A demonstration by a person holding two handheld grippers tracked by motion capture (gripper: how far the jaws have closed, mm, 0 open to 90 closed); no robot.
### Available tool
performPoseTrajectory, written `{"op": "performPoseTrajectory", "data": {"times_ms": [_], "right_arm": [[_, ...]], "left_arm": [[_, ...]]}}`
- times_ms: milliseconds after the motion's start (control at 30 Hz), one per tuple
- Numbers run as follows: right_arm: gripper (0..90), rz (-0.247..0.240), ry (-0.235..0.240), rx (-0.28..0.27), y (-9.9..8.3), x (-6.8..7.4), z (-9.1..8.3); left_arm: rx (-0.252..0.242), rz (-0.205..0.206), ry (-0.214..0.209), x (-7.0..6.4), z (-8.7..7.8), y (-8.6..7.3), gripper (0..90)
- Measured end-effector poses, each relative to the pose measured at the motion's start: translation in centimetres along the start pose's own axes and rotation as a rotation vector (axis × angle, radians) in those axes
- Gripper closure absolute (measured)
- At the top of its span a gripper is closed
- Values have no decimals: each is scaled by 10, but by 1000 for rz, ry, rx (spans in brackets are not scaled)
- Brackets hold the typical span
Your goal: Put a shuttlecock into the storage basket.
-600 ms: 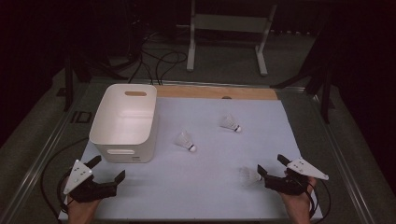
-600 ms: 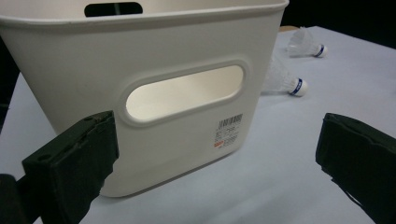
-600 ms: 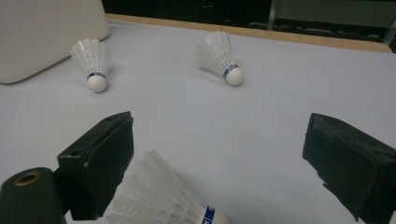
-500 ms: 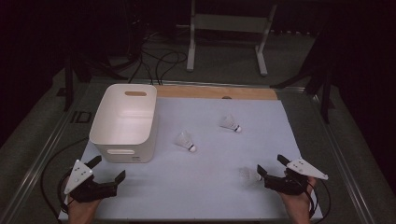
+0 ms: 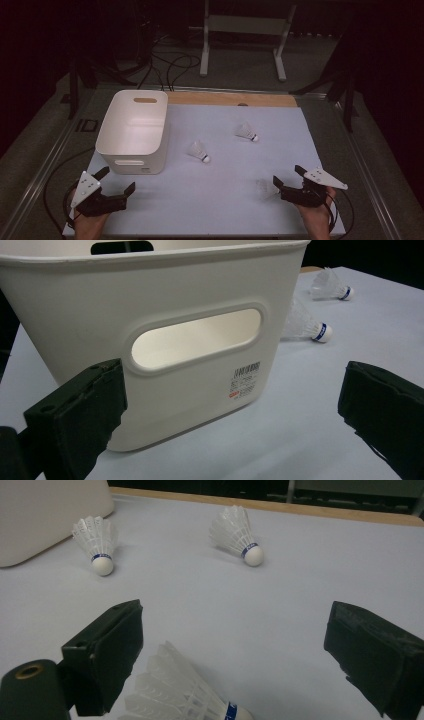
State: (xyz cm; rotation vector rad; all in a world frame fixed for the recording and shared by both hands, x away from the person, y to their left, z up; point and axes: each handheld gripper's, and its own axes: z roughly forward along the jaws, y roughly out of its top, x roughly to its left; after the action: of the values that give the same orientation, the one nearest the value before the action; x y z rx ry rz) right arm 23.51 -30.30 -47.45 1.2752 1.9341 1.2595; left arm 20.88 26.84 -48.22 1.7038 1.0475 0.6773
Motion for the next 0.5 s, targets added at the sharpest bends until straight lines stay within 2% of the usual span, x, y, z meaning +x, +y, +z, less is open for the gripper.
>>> {"op": "performPoseTrajectory", "data": {"times_ms": [367, 500], "right_arm": [[88, 3, 10, 46, 3, 6, 8], [88, 0, 13, 62, 3, 9, 11]], "left_arm": [[-2, -9, 4, 0, 1, 0, 0], [7, 1, 1, -1, 2, 0, 0]]}}
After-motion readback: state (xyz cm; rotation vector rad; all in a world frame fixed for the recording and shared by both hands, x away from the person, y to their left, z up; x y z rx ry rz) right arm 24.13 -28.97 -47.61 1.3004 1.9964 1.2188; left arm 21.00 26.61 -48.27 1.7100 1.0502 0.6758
